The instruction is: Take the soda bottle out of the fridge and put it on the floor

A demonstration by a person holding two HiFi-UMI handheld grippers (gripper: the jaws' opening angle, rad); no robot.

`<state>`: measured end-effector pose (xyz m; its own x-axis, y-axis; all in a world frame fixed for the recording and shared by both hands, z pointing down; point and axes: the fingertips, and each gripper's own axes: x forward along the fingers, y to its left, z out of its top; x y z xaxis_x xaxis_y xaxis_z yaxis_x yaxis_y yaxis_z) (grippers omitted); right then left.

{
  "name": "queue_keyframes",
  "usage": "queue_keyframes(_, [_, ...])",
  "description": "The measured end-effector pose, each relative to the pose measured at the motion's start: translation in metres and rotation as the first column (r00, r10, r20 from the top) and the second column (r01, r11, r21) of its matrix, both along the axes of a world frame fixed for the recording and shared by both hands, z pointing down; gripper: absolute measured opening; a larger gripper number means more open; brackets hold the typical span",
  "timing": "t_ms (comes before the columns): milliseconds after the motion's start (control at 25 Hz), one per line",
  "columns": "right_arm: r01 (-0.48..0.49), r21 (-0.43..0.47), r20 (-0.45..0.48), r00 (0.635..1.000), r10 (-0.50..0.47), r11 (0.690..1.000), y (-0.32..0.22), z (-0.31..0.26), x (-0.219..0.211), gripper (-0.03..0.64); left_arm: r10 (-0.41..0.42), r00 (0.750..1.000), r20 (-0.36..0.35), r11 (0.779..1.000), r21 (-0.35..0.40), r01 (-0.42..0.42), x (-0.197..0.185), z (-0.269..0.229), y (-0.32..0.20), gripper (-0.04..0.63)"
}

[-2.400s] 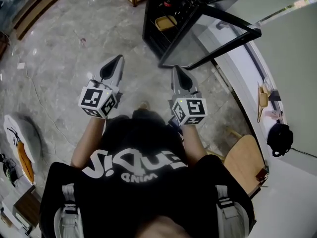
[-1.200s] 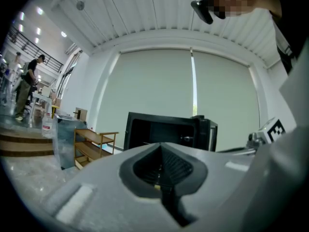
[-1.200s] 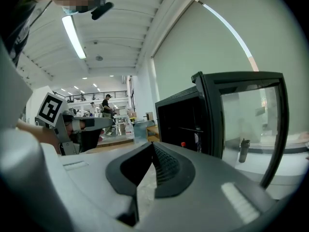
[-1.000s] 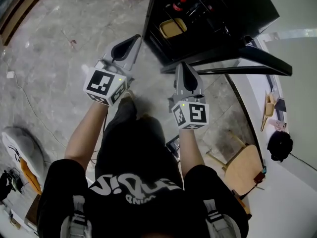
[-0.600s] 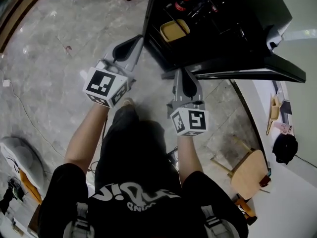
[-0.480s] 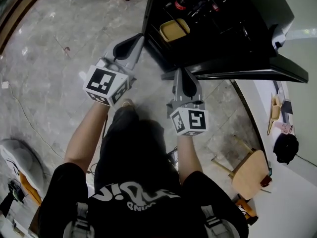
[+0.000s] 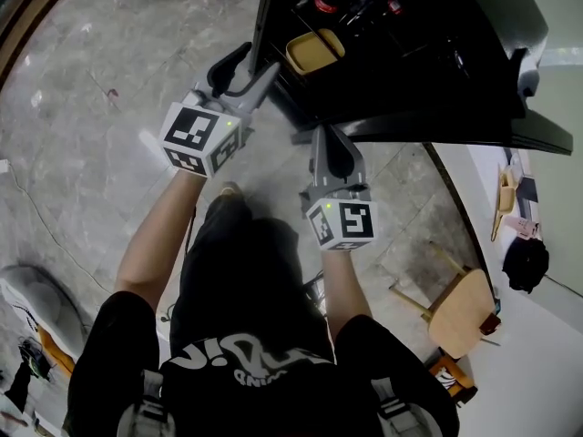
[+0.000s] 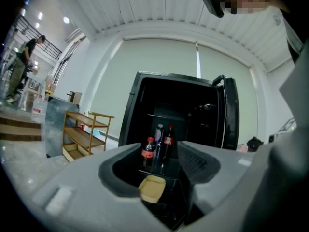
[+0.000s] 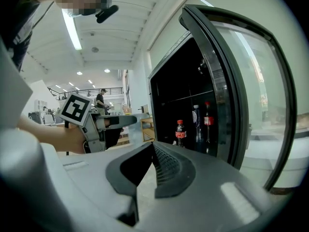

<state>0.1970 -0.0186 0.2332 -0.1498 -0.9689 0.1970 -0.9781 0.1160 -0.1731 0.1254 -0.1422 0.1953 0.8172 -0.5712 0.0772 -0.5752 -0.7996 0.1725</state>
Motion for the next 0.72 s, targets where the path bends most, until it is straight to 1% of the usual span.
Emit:
queue_keyframes(40, [0.001,-0.004,0.003,1.000,-0.001,1.000,-0.002,0.002,0.000,0.000,0.005,1.000,-0.001,1.000,0.005,-0.005,0.005,0.001,-0.005,0.252])
queue_keyframes(120, [0.004,-0.011,0.007,1.000,-0.004,1.000,-0.004,0.005,0.000,0.000,0.013,1.000,0.011,1.000,0.017,-0.014,0.014,0.006,-0.014,0.311])
queue_keyframes(160, [0.003,-0.015,0.008,1.000,-0.003,1.000,-0.005,0.006,0.000,0.000,0.018,1.000,0.020,1.000,0.021,-0.018,0.019,0.008,-0.018,0.323])
queue_keyframes(240, [-0.001,-0.023,0.011,1.000,0.001,1.000,-0.006,0.008,0.002,0.000,0.030,0.999,0.042,0.999,0.026,-0.031,0.031,0.015,-0.027,0.331])
queue_keyframes(440, [-0.005,-0.039,0.008,1.000,0.006,0.999,-0.008,0.013,0.006,0.000,0.063,0.993,0.095,0.998,0.017,-0.065,0.058,0.036,-0.049,0.327])
queue_keyframes(600, [-0.017,-0.053,0.015,1.000,0.018,0.998,-0.008,0.017,0.009,0.000,0.069,0.991,0.113,0.997,0.036,-0.073,0.080,0.052,-0.069,0.327])
queue_keyframes(720, [-0.040,-0.042,0.032,0.999,0.042,0.998,-0.013,0.018,0.012,0.000,0.067,0.990,0.123,0.996,0.042,-0.073,0.098,0.065,-0.086,0.327])
